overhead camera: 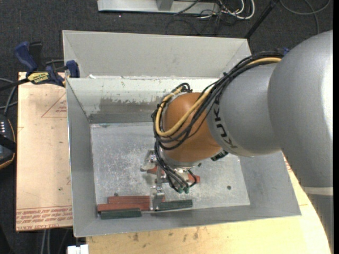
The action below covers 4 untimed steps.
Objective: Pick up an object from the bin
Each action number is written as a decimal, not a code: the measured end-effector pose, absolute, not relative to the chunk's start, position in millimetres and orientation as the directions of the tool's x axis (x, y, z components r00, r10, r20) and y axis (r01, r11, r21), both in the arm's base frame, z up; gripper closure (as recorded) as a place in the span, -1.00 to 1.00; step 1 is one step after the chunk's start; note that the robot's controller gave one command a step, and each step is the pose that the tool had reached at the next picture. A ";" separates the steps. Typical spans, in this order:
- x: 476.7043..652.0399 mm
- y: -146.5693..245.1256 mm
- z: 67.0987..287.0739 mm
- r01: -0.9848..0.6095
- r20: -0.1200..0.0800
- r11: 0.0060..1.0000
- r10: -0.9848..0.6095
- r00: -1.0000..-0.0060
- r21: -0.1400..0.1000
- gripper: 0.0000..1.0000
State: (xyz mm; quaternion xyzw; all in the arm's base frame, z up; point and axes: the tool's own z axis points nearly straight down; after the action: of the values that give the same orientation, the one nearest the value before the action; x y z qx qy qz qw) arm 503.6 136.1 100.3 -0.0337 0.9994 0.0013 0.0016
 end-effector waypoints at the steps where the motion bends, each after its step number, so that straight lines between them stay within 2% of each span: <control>1: 489.8 162.4 75.6 -0.159 -0.009 0.987 -0.159 -0.987 -0.005 1.00; 2: 489.8 162.3 75.6 -0.159 -0.009 0.987 -0.159 -0.987 -0.005 1.00; 3: 491.3 171.8 110.6 -0.188 0.003 0.982 -0.188 -0.982 -0.001 1.00; 4: 500.7 157.4 129.8 -0.227 -0.004 0.974 -0.227 -0.974 0.001 1.00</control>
Offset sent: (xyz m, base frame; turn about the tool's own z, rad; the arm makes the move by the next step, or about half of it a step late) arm 0.0000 0.0000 0.0000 0.0000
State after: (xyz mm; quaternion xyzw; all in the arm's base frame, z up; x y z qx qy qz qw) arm 500.7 157.4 129.8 -0.1143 0.9934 0.0008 0.0017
